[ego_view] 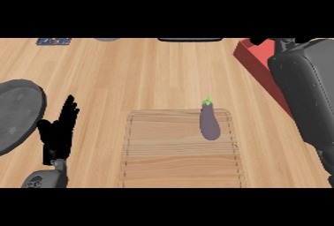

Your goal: Pick the cupcake from the cutting board and place it in the cardboard box

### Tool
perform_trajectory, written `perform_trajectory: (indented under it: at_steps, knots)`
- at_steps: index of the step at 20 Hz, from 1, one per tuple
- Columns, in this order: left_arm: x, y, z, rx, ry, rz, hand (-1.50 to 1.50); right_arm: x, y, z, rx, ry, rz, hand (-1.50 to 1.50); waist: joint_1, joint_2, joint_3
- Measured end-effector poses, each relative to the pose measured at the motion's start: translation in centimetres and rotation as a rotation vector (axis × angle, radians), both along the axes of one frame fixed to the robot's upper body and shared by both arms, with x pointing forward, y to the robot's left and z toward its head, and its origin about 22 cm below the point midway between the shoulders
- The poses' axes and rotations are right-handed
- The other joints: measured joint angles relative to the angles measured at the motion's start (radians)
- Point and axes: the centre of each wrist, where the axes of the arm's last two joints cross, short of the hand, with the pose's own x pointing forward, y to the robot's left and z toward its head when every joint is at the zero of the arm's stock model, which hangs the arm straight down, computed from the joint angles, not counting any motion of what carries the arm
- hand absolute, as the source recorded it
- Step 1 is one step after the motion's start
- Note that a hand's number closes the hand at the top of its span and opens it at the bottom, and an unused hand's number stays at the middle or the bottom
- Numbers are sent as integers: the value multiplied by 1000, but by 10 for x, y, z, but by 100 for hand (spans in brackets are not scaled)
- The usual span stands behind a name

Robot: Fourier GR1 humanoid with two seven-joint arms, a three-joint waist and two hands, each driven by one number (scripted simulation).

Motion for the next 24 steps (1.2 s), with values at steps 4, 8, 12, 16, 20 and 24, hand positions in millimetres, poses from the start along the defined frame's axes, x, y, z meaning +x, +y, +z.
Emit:
perform_trajectory:
  at_steps: [4,8,12,16,20,24]
  knots:
    - [-2,-2,1,3,-1,-6,0,8,-41,-7,31,-5,-41,150,6,2,0]
    - [4,-1,2,4,-3,-17,0,19,-81,-24,63,-18,-53,150,12,5,0]
    - [5,-9,0,2,-2,-25,0,27,-118,-47,75,-17,-63,150,17,7,1]
    - [5,-11,6,1,-16,-34,0,33,-152,-70,47,15,-99,150,30,11,1]
    - [11,-10,9,0,-13,-42,0,32,-183,-92,118,18,-146,-150,34,14,2]
    - [11,-18,8,-5,-13,-46,0,30,-200,-104,233,-4,-144,-150,41,17,2]
